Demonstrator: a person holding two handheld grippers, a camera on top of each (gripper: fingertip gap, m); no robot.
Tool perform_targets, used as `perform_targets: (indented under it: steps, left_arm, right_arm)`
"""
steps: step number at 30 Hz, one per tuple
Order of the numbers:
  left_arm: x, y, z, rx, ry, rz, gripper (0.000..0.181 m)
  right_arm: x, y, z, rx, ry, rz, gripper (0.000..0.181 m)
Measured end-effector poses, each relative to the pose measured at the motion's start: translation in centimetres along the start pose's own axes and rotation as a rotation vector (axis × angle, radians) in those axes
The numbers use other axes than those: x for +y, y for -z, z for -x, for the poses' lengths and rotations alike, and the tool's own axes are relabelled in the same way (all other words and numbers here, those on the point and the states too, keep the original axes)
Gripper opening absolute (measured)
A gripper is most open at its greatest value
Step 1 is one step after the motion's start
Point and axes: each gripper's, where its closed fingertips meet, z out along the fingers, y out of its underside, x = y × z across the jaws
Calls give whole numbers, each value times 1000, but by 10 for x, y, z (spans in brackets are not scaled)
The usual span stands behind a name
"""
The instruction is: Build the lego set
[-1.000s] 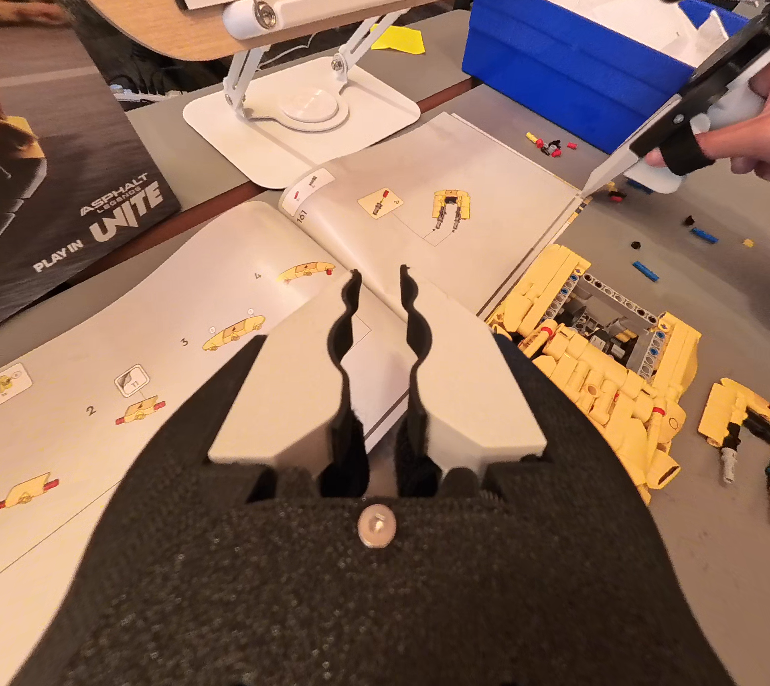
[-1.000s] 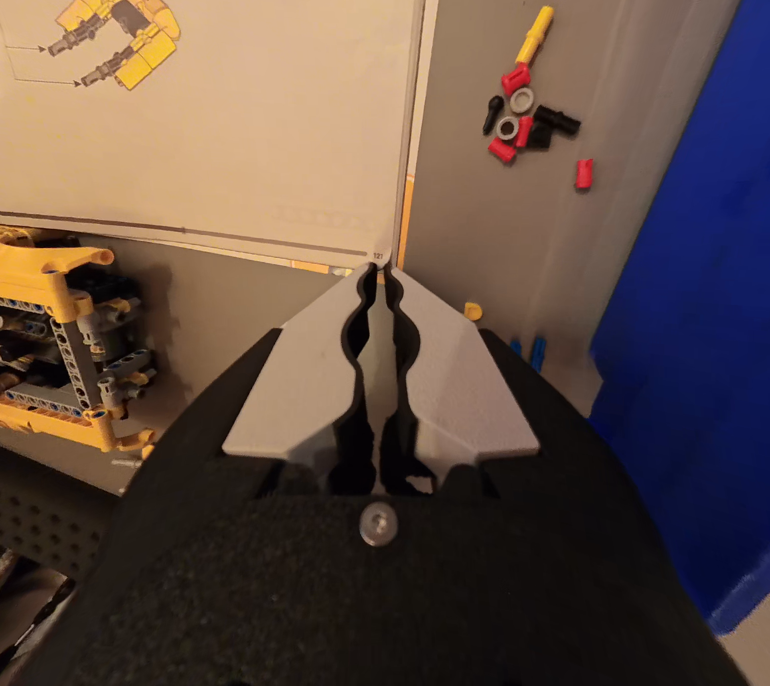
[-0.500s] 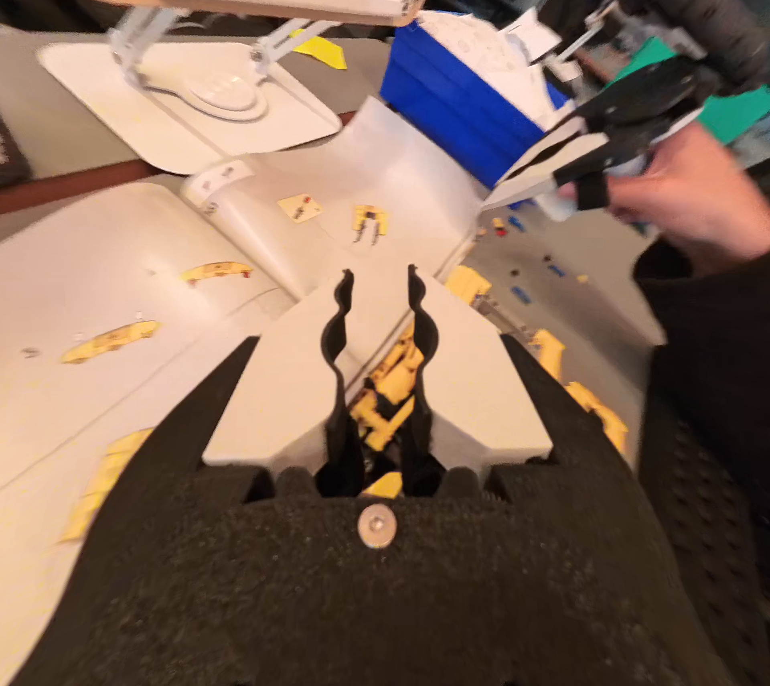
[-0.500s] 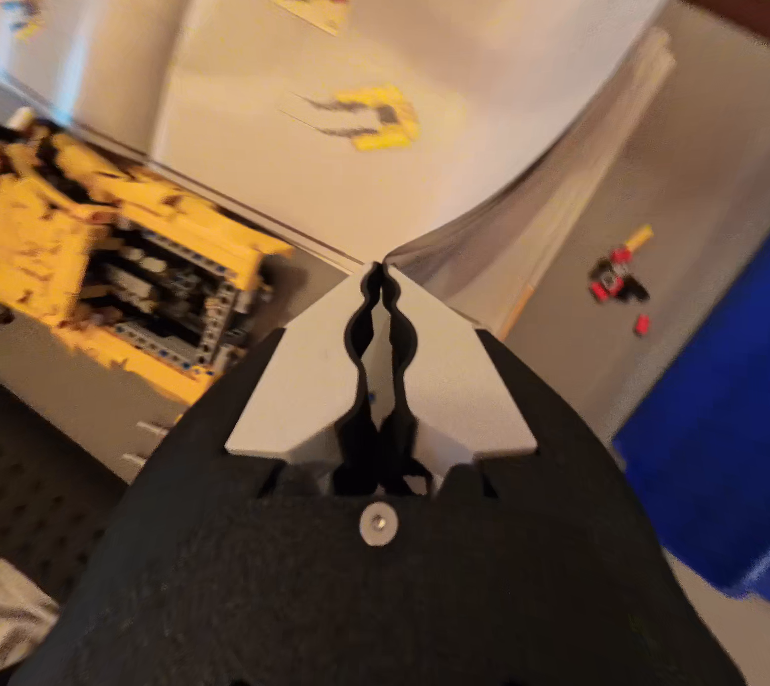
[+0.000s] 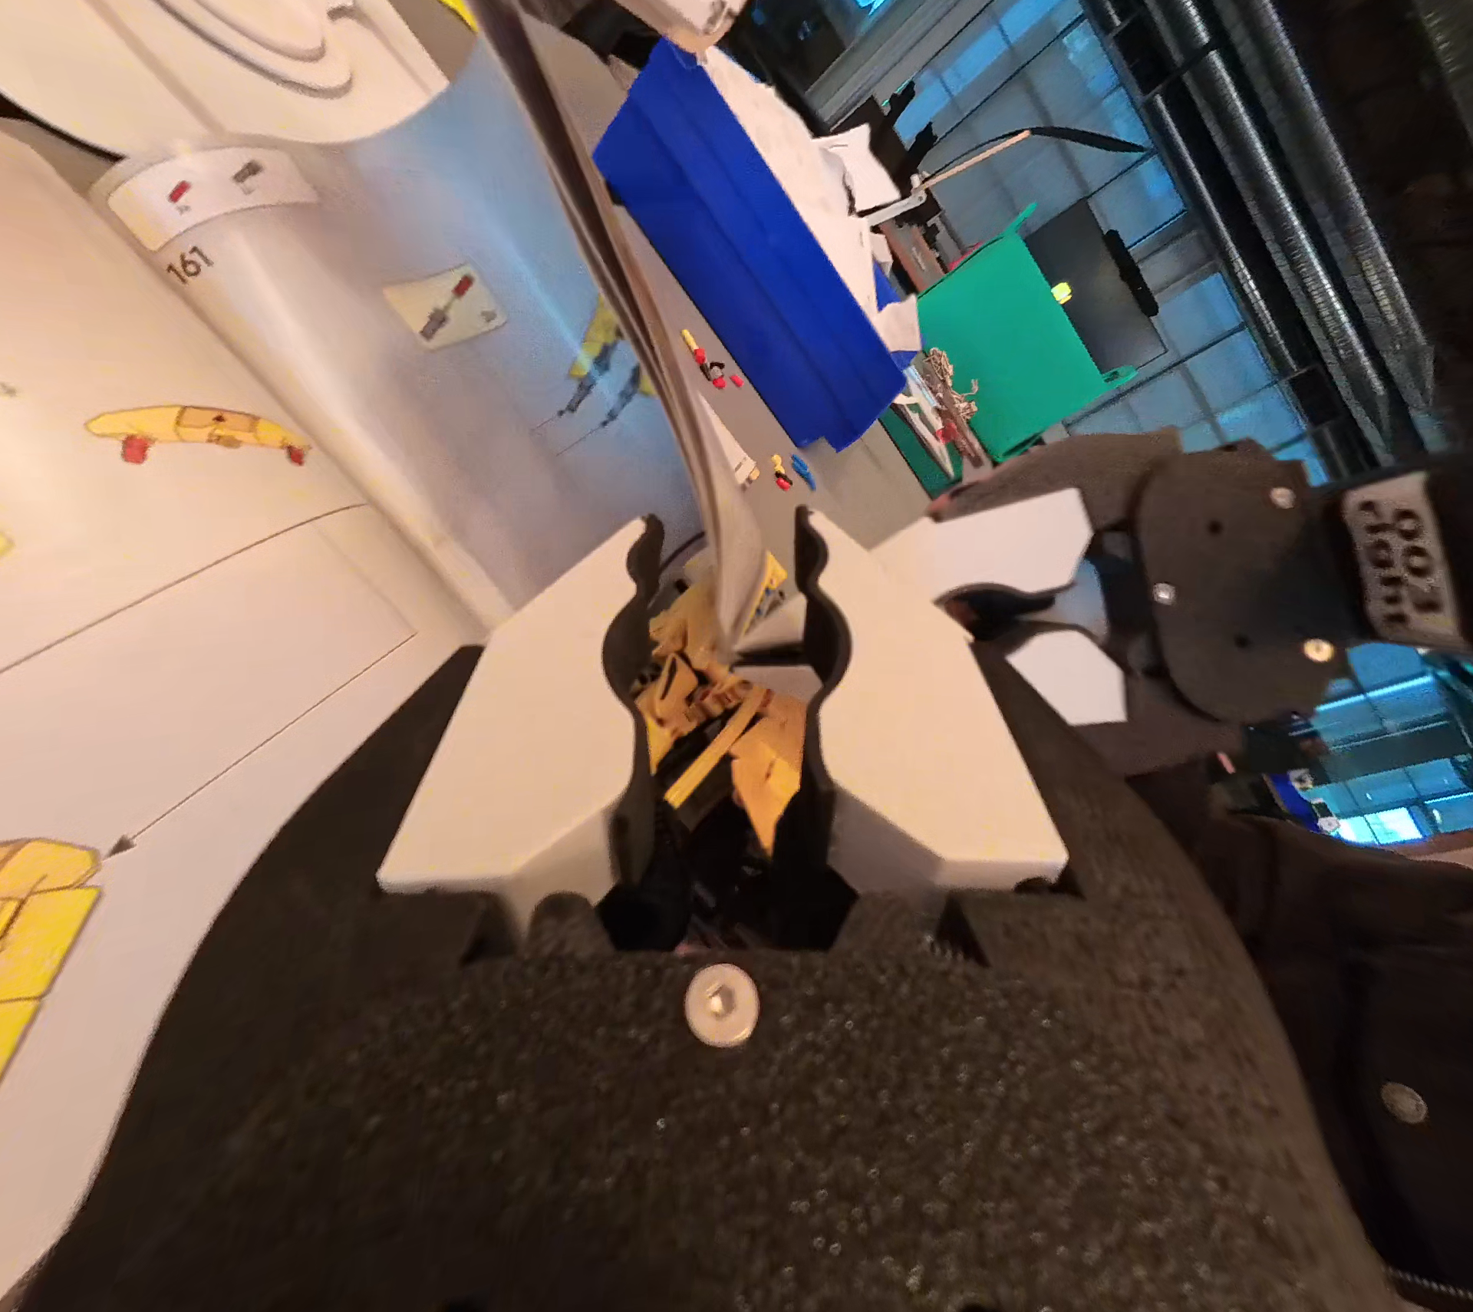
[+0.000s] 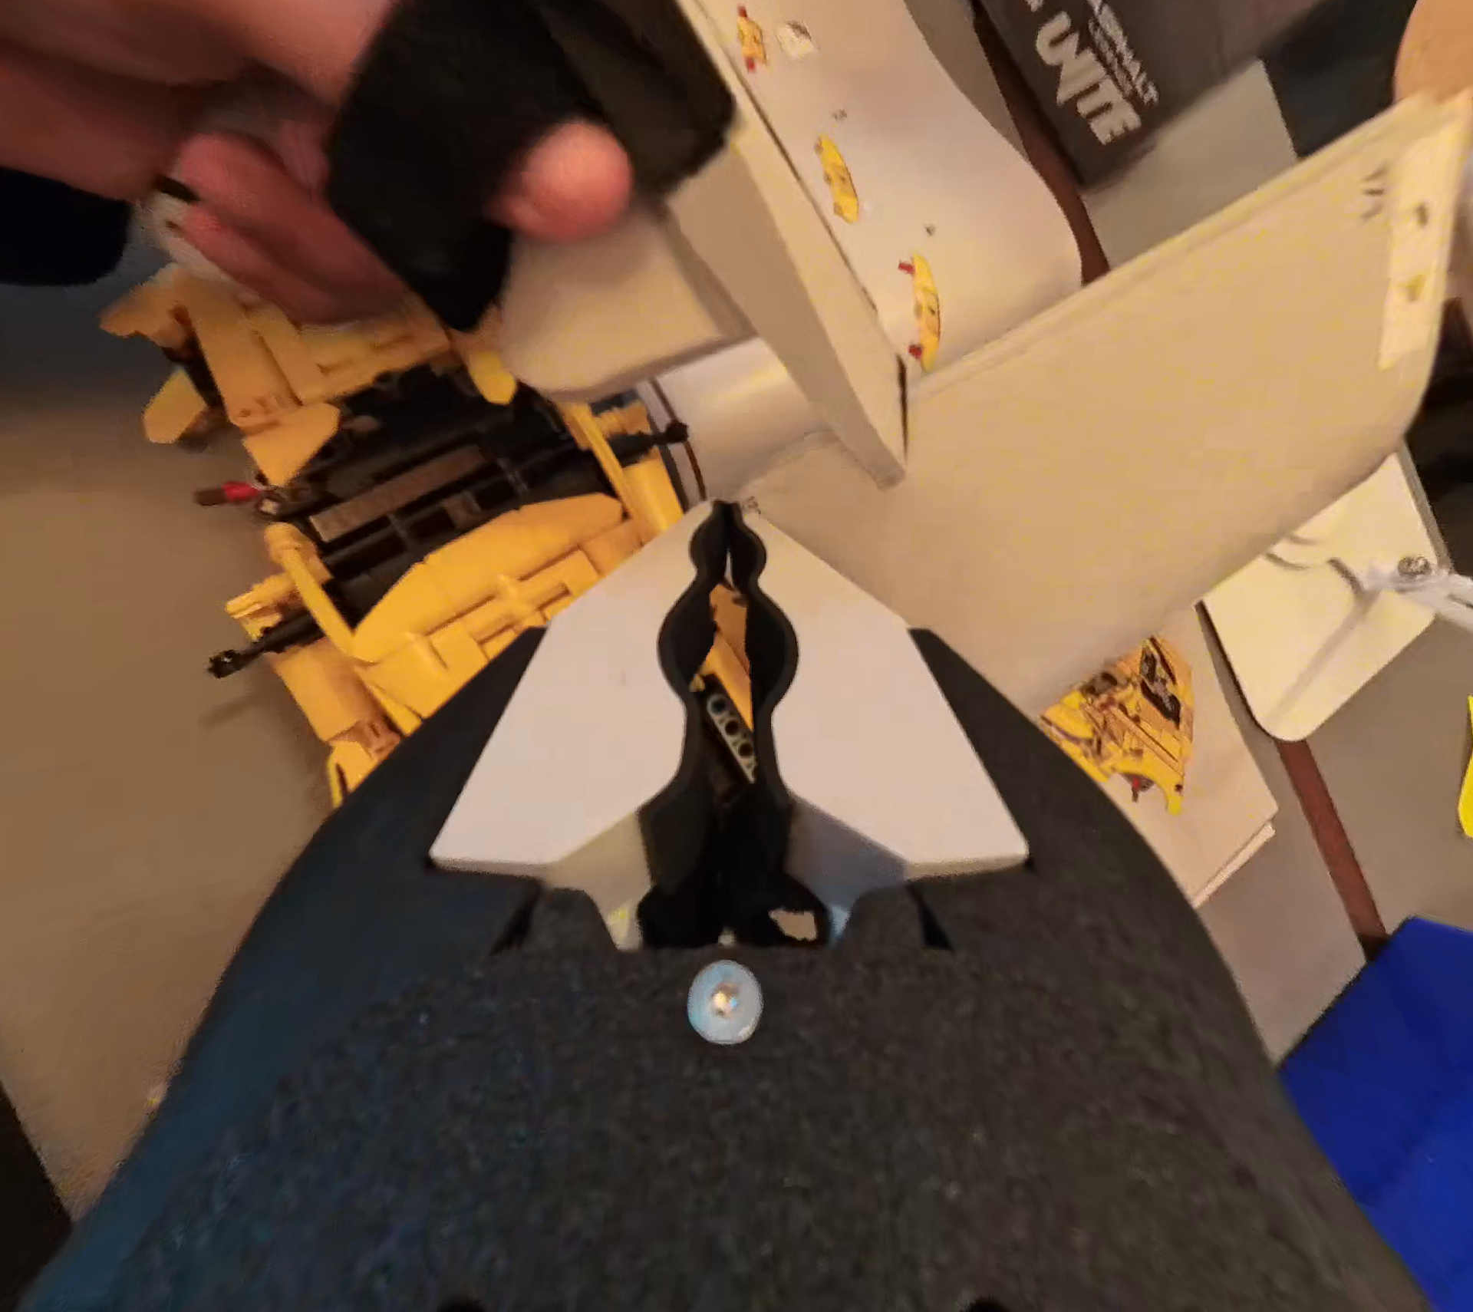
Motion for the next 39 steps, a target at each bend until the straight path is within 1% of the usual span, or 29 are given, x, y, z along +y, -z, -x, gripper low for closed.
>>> perform_targets:
  steps: [1,3,5,6,7,9,11,12,14,15,16,18,20,23,26,32,34,39]
  left_arm:
    - [1,0,2,-1,4,1,25]
    - [-1,0,-2,39,10,-14,0]
    - [-3,0,-7,77,23,-32,0]
    - [-4,1,-10,94,23,-40,0]
    - [-5,1,-12,111,25,-49,0]
    - [-7,2,-16,135,38,-59,0]
    - [-8,2,-20,162,42,-62,0]
    - [-7,1,-22,173,43,-60,0]
    - [-5,0,-24,188,46,-57,0]
    - [-5,-1,-24,186,46,-56,0]
    - [-5,-1,-24,189,44,-57,0]
    - [-5,-1,-26,212,51,-57,0]
    - [-4,-1,-29,235,59,-54,0]
    - [-2,-3,-31,249,50,-45,0]
    - [-1,-4,-30,246,48,-42,6]
    - [-5,-2,-33,263,50,-55,6]
    - [-4,-2,-32,252,46,-55,0]
    - [-4,-3,-31,244,25,-61,0]
  right_arm:
    - [-4,1,4,-19,-4,-20,0]
    - [-8,5,8,-57,-21,-56,0]
    - [-12,10,7,-98,-55,-125,0]
    - [-14,14,3,-101,-84,-186,5]
    - [-16,19,-5,-89,-125,-253,24]
    - [-20,34,-24,-95,-224,-387,50]
    - [-21,39,-42,-119,-344,-484,81]
    - [-19,34,-46,-147,-396,-502,92]
    - [-18,25,-39,-267,-458,-512,100]
    - [-20,24,-38,-315,-493,-532,100]
    - [-19,22,-40,-333,-514,-536,98]
    - [-8,11,-48,-275,-498,-480,92]
    - [-5,7,-48,-261,-460,-454,78]
    - [-4,8,-44,-323,-466,-455,61]
    - [-3,10,-43,-365,-485,-468,47]
    - [-2,19,-47,-432,-539,-519,30]
    - [-3,21,-45,-462,-543,-530,24]
    - [-4,26,-44,-492,-549,-548,17]
